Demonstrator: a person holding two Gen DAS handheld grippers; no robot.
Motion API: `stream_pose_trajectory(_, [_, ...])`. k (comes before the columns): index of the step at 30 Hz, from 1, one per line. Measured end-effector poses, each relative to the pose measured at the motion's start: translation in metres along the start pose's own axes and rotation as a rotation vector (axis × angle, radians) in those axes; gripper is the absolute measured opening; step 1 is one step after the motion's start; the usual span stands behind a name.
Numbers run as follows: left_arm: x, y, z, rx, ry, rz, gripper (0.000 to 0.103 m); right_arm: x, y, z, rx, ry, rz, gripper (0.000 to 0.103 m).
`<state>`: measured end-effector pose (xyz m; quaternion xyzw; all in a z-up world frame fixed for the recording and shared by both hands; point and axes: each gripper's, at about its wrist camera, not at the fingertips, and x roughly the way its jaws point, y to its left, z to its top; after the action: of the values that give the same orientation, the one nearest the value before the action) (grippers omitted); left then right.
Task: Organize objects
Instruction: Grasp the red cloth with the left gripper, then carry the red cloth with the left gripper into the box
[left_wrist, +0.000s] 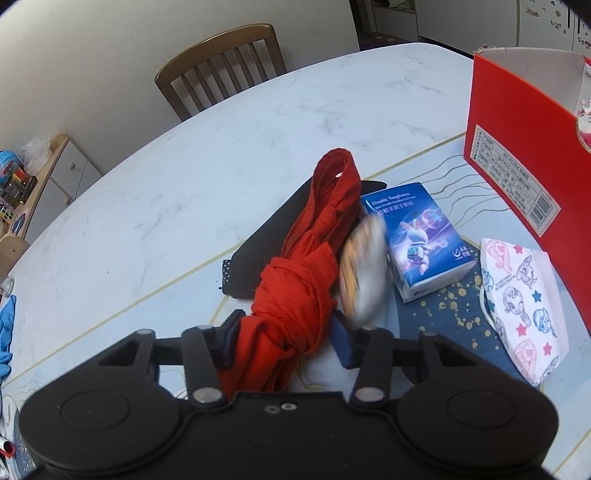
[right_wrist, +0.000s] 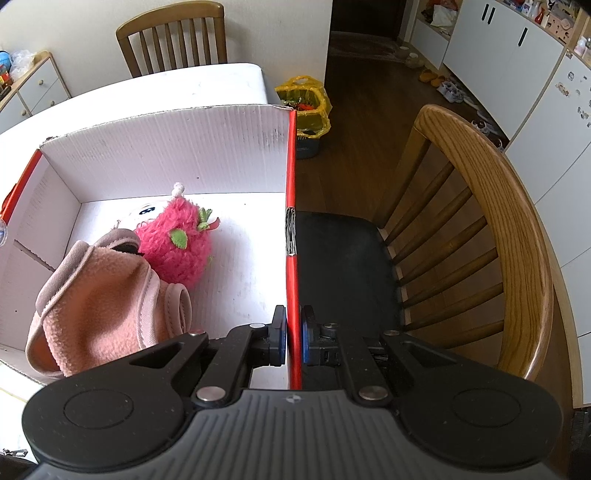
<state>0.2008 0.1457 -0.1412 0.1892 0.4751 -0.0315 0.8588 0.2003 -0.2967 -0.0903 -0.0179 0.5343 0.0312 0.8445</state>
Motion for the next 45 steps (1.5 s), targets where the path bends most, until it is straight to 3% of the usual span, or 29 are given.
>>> stream_pose_trajectory(6, [-0.011, 0.004, 0.002, -0.048, -0.008, 0.015, 0.039, 0.001, -0.002, -0.001, -0.002, -0.003, 0.006, 0.008])
stream_pose_trajectory(22, [-0.089, 0.003, 0.018, -0.206, -0.148, -0.026, 0.037, 0.0, -0.007, -0.005, -0.004, -0.024, 0.043, 0.008])
stream_pose_trajectory(38, [-0.15, -0.086, 0.071, -0.153, -0.317, -0.184, 0.037, -0.008, -0.013, -0.008, -0.023, -0.053, 0.086, 0.008])
stream_pose_trajectory(45, [-0.149, -0.133, 0.097, -0.101, -0.323, -0.26, 0.037, -0.01, -0.017, -0.011, -0.027, -0.061, 0.11, 0.007])
